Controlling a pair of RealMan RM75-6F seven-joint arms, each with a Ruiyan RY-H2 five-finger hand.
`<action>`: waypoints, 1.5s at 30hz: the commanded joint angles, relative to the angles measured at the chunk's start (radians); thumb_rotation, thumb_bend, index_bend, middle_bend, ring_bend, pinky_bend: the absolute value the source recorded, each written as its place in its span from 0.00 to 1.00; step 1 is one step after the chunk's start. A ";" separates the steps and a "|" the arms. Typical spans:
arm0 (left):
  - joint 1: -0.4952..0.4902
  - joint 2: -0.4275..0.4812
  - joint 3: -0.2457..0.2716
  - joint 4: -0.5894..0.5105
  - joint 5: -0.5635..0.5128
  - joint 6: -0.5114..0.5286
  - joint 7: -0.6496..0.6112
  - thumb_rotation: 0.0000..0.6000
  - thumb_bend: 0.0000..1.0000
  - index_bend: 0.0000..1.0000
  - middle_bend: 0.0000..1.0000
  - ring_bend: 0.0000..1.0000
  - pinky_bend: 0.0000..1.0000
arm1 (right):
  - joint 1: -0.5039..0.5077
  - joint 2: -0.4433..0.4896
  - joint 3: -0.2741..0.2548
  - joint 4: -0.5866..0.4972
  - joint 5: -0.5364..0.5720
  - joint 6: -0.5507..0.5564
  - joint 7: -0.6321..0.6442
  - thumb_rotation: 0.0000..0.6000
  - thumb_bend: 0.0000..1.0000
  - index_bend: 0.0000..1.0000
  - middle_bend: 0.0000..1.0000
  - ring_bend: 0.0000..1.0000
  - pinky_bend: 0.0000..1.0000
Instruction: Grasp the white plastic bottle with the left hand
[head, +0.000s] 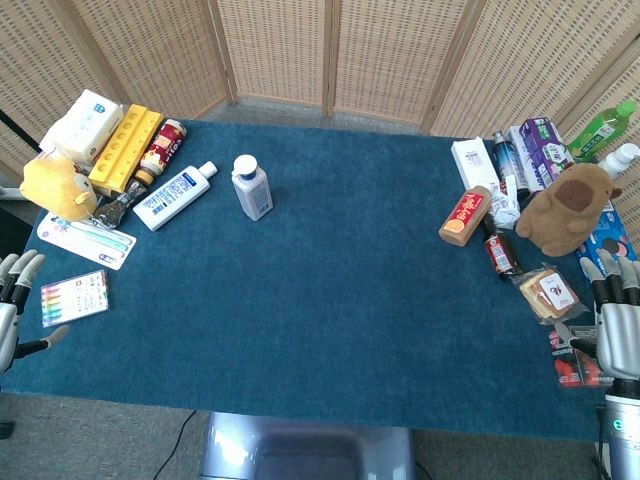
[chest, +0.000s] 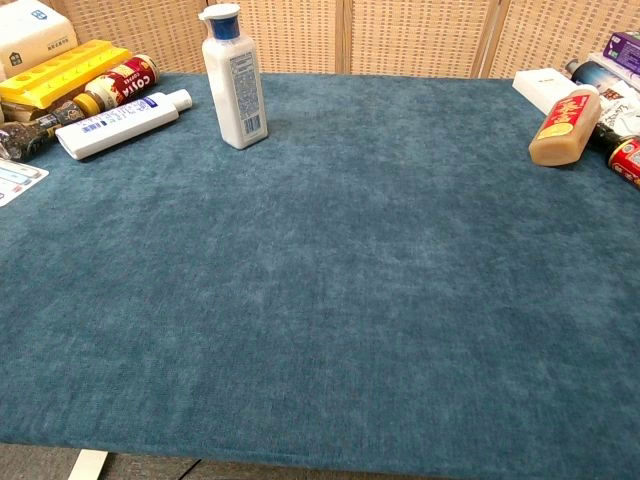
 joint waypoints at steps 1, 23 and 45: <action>0.001 -0.001 -0.002 0.000 0.000 -0.002 0.000 1.00 0.00 0.00 0.00 0.00 0.00 | 0.000 0.001 -0.001 -0.004 0.000 0.000 -0.003 1.00 0.00 0.14 0.00 0.00 0.00; -0.220 -0.305 -0.200 0.263 -0.193 -0.284 -0.198 1.00 0.00 0.00 0.00 0.00 0.00 | -0.006 0.037 -0.021 -0.078 -0.023 -0.020 0.052 1.00 0.00 0.14 0.00 0.00 0.00; -0.659 -0.652 -0.457 0.605 -0.455 -0.613 -0.156 1.00 0.00 0.00 0.00 0.00 0.00 | -0.004 0.063 -0.016 -0.083 -0.002 -0.046 0.119 1.00 0.00 0.14 0.00 0.00 0.00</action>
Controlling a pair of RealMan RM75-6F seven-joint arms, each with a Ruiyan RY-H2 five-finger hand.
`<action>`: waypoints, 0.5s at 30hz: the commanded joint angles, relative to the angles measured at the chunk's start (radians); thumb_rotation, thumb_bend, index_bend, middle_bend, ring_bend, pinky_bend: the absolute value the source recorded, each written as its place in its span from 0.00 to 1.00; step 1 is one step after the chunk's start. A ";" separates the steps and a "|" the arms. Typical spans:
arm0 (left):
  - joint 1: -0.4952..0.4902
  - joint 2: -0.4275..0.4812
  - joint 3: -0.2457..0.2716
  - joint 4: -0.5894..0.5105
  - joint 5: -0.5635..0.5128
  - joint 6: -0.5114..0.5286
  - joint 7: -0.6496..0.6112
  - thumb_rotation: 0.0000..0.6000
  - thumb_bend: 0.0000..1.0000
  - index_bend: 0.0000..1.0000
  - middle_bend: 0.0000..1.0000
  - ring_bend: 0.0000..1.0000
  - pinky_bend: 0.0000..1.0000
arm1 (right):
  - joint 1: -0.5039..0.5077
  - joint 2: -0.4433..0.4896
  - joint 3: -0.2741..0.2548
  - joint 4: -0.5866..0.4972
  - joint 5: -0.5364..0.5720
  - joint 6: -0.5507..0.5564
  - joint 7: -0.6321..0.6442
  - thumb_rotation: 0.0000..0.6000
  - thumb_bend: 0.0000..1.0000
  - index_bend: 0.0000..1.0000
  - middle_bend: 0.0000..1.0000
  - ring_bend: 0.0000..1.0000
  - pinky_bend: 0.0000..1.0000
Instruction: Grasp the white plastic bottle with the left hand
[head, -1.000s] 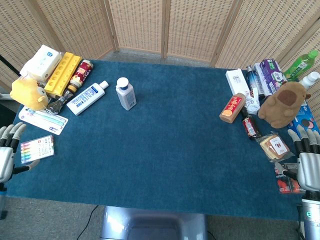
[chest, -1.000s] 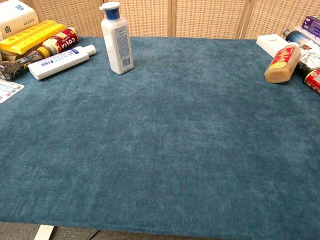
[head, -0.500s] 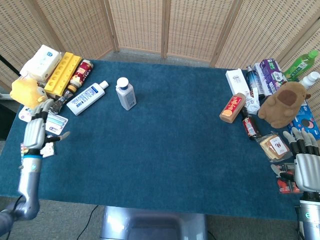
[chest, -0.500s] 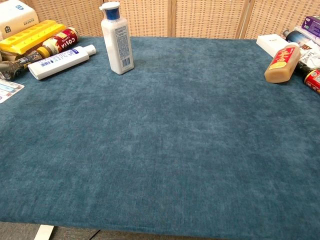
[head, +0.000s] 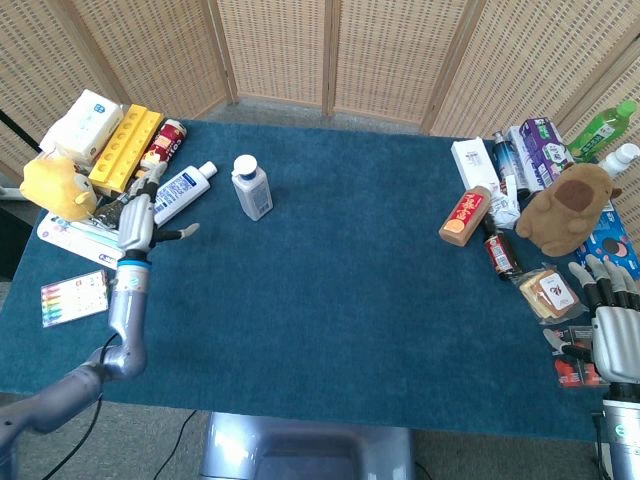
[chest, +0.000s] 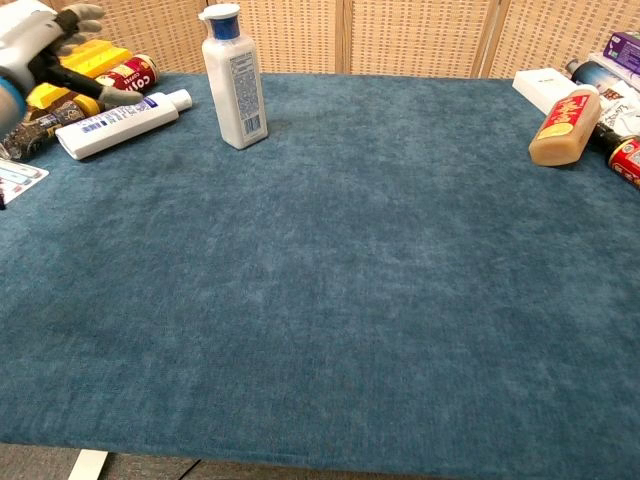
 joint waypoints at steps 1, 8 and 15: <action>-0.092 -0.085 -0.040 0.106 -0.032 -0.051 -0.012 1.00 0.00 0.00 0.00 0.00 0.00 | 0.002 0.002 0.002 0.004 0.006 -0.006 0.007 1.00 0.00 0.15 0.00 0.00 0.00; -0.202 -0.176 -0.059 0.223 -0.034 -0.085 -0.039 1.00 0.00 0.00 0.00 0.00 0.00 | 0.005 0.012 0.006 0.011 0.025 -0.027 0.029 1.00 0.00 0.15 0.00 0.00 0.00; -0.287 -0.244 -0.079 0.342 -0.051 -0.127 -0.055 1.00 0.00 0.00 0.00 0.00 0.00 | 0.004 0.021 0.004 0.007 0.032 -0.036 0.041 1.00 0.00 0.16 0.00 0.00 0.00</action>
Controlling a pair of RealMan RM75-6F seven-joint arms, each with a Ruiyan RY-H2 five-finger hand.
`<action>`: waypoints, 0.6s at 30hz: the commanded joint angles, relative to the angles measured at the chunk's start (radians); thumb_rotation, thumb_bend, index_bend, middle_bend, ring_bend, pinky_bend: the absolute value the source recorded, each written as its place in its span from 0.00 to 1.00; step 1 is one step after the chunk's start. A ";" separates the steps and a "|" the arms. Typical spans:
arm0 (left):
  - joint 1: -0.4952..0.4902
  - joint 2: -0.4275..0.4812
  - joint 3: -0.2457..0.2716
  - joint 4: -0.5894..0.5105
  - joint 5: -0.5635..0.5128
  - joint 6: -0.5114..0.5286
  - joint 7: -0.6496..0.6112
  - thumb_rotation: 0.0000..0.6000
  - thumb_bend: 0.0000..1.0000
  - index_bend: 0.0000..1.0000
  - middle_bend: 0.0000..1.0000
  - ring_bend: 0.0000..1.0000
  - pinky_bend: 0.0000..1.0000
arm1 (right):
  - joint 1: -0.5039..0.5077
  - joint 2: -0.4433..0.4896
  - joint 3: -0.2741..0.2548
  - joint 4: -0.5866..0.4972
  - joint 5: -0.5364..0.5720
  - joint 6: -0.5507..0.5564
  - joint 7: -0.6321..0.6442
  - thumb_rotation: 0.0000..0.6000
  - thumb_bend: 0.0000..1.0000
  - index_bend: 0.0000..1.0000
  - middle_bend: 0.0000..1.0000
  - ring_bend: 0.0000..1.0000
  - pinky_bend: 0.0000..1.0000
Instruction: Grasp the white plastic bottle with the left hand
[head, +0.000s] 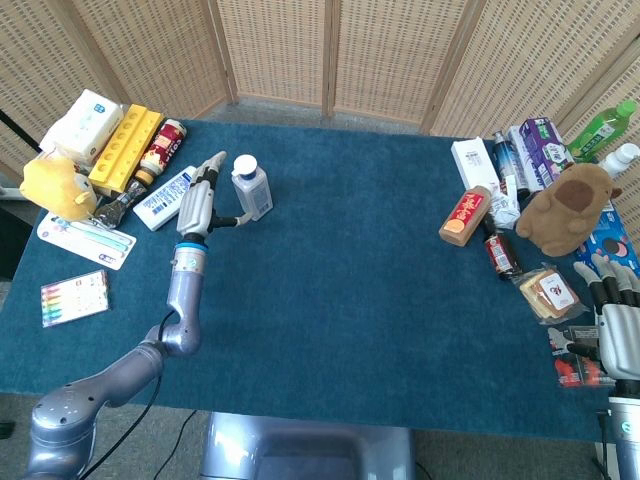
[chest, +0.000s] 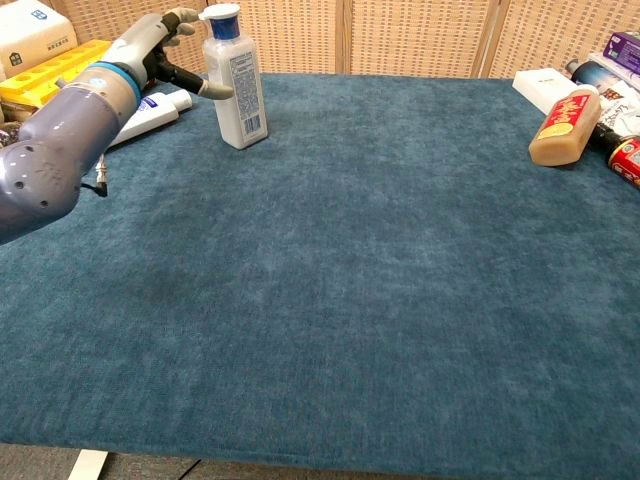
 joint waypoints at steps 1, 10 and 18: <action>-0.045 -0.039 -0.015 0.067 -0.015 -0.032 -0.014 1.00 0.00 0.00 0.00 0.00 0.00 | 0.000 0.002 -0.001 0.000 0.001 -0.003 0.004 1.00 0.00 0.16 0.00 0.00 0.00; -0.139 -0.120 -0.045 0.253 -0.043 -0.092 -0.083 1.00 0.00 0.00 0.00 0.00 0.00 | 0.001 0.006 -0.003 0.002 0.000 -0.009 0.021 1.00 0.00 0.16 0.00 0.00 0.00; -0.202 -0.198 -0.065 0.395 -0.059 -0.016 -0.075 1.00 0.03 0.89 0.96 0.73 0.71 | 0.000 0.009 0.001 0.007 0.003 -0.008 0.038 1.00 0.00 0.16 0.00 0.00 0.00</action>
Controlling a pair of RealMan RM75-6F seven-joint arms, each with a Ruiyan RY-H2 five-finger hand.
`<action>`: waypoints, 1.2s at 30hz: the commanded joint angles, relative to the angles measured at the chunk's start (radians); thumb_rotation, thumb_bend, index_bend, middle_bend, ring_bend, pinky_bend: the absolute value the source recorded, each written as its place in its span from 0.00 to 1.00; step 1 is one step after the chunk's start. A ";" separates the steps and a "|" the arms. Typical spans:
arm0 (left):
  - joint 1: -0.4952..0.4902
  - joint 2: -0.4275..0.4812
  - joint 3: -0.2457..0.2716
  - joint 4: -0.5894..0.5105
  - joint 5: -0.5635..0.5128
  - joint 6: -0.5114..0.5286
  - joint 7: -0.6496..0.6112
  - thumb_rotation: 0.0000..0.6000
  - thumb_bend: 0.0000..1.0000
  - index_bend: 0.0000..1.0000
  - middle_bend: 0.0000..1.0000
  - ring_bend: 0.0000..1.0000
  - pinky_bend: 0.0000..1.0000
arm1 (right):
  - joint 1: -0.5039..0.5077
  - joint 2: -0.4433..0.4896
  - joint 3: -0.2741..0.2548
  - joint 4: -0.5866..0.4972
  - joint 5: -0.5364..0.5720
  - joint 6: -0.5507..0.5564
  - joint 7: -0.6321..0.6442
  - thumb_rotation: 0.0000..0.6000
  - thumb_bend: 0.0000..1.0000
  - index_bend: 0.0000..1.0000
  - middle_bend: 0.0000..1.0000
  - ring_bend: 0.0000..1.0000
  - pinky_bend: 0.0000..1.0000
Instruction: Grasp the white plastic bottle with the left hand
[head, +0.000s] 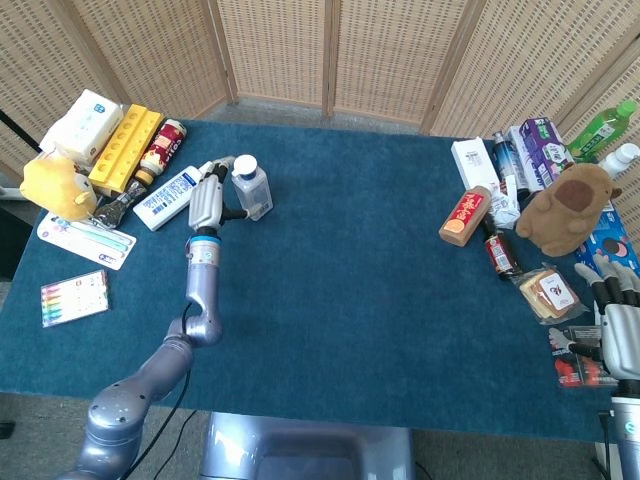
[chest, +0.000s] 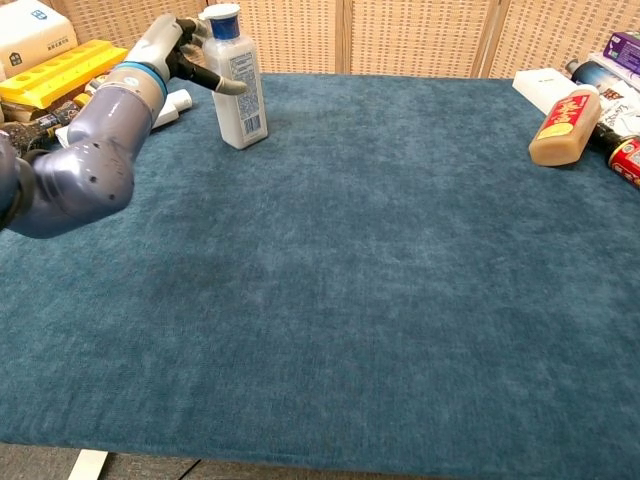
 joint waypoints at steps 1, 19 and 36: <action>-0.024 -0.028 -0.007 0.038 -0.009 0.018 0.010 1.00 0.03 0.90 0.96 0.74 0.72 | 0.000 0.000 0.000 0.000 -0.001 -0.001 0.004 1.00 0.00 0.16 0.00 0.00 0.00; 0.068 0.110 0.049 -0.172 0.079 0.331 -0.022 1.00 0.05 0.90 0.95 0.74 0.72 | 0.000 -0.001 -0.016 -0.027 -0.039 0.011 -0.006 1.00 0.00 0.16 0.00 0.00 0.00; 0.249 0.467 0.020 -0.920 0.104 0.534 0.305 1.00 0.05 0.90 0.95 0.74 0.72 | -0.008 0.000 -0.033 -0.063 -0.085 0.040 -0.030 1.00 0.00 0.18 0.00 0.00 0.00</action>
